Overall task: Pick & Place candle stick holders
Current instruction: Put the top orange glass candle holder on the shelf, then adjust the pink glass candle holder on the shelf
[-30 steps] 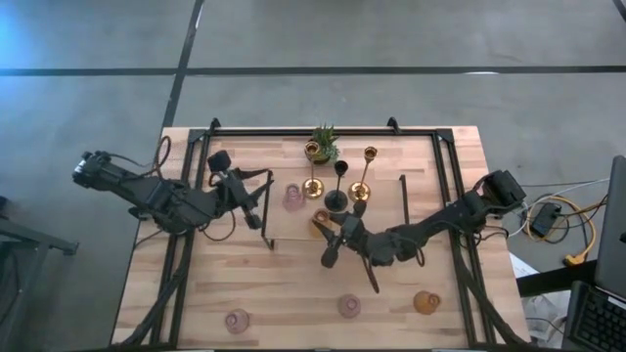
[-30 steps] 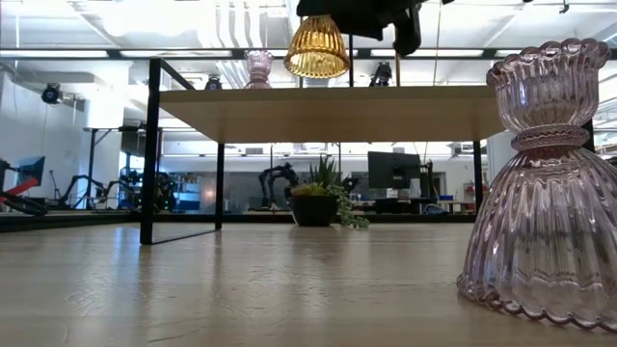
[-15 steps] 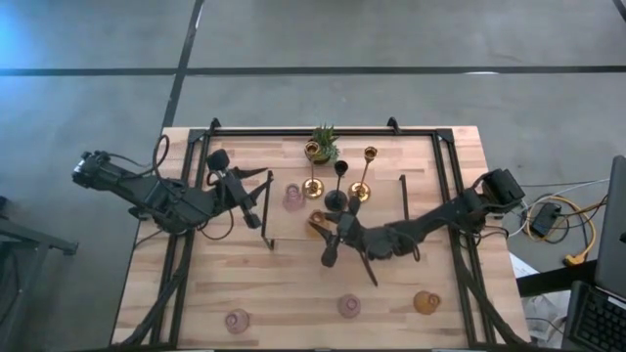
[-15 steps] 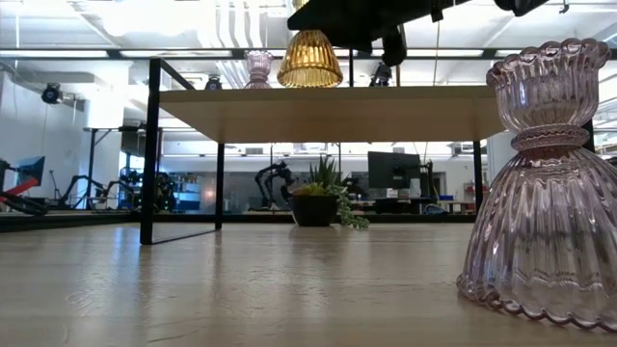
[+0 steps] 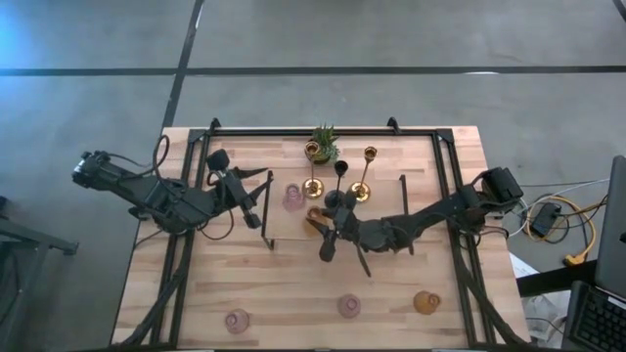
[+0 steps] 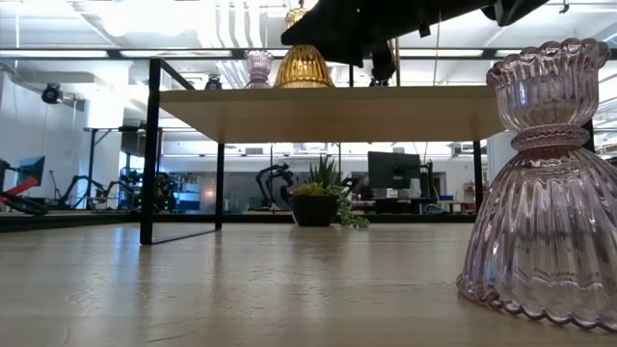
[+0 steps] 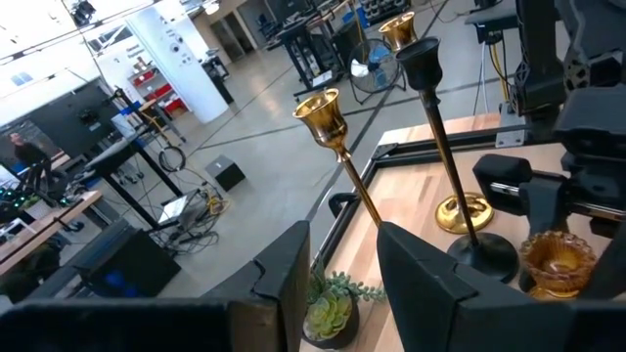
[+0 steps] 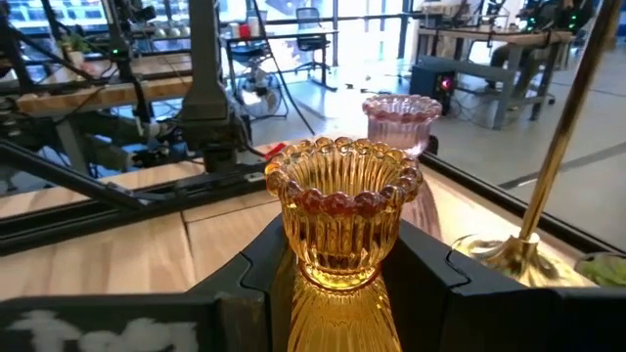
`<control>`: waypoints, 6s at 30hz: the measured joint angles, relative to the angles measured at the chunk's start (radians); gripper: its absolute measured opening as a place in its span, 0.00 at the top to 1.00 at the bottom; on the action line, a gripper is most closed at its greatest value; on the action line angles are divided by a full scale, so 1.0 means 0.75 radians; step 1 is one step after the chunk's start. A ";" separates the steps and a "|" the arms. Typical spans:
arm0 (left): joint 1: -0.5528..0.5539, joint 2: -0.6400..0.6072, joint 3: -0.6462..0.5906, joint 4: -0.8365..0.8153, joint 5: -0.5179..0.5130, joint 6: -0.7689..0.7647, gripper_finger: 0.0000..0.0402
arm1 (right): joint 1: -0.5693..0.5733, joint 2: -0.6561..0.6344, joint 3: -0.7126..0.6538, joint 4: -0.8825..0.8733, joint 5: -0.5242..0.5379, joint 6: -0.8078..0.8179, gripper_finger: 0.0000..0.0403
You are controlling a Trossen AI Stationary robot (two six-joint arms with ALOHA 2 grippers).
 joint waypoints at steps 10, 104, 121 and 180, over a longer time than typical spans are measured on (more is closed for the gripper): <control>0.000 0.000 0.000 0.000 0.001 0.000 0.69 | -0.038 0.000 -0.001 -0.044 -0.063 0.070 0.71; 0.000 0.000 -0.007 -0.001 0.062 -0.001 0.69 | -0.036 0.066 0.090 -0.024 -0.002 -0.139 0.29; 0.001 0.001 -0.007 -0.004 0.062 0.001 0.69 | 0.079 -0.150 0.091 0.039 -0.029 -0.341 0.34; 0.456 0.446 0.432 -0.865 0.989 0.158 0.81 | 0.631 -0.764 0.089 -1.102 0.103 0.216 0.98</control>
